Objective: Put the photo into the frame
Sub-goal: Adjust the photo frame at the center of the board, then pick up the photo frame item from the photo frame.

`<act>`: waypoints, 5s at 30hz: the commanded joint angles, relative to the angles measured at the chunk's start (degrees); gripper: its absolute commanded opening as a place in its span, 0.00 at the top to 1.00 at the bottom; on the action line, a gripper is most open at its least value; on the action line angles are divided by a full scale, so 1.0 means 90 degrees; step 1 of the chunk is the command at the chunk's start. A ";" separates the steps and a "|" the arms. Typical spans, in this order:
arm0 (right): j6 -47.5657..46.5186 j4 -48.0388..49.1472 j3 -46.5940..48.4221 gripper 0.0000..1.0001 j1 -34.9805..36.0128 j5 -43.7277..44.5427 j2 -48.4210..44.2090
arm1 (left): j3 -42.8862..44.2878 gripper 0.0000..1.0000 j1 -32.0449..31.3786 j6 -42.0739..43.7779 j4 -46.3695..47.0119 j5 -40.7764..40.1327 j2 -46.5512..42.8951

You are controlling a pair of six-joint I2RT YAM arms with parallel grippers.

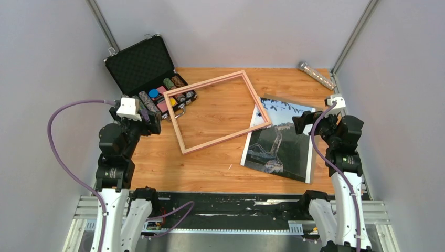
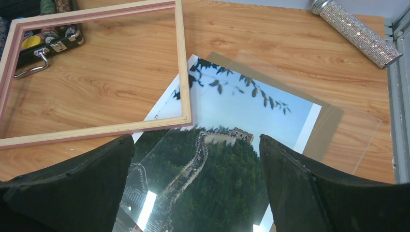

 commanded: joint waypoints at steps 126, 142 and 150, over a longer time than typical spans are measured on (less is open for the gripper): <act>-0.5466 0.2215 1.0418 0.84 0.4171 0.0134 1.2242 | 0.0174 0.00 0.0050 0.1422 0.2007 0.0768 0.4394; -0.5138 0.2488 0.9731 0.35 0.4166 0.0657 1.1815 | 0.0060 0.00 0.0050 0.1403 0.1990 0.0754 0.4153; -0.3958 0.2117 0.7868 0.28 0.4131 0.1546 0.9806 | 0.0180 0.00 0.0050 0.1293 0.1572 0.0955 0.3660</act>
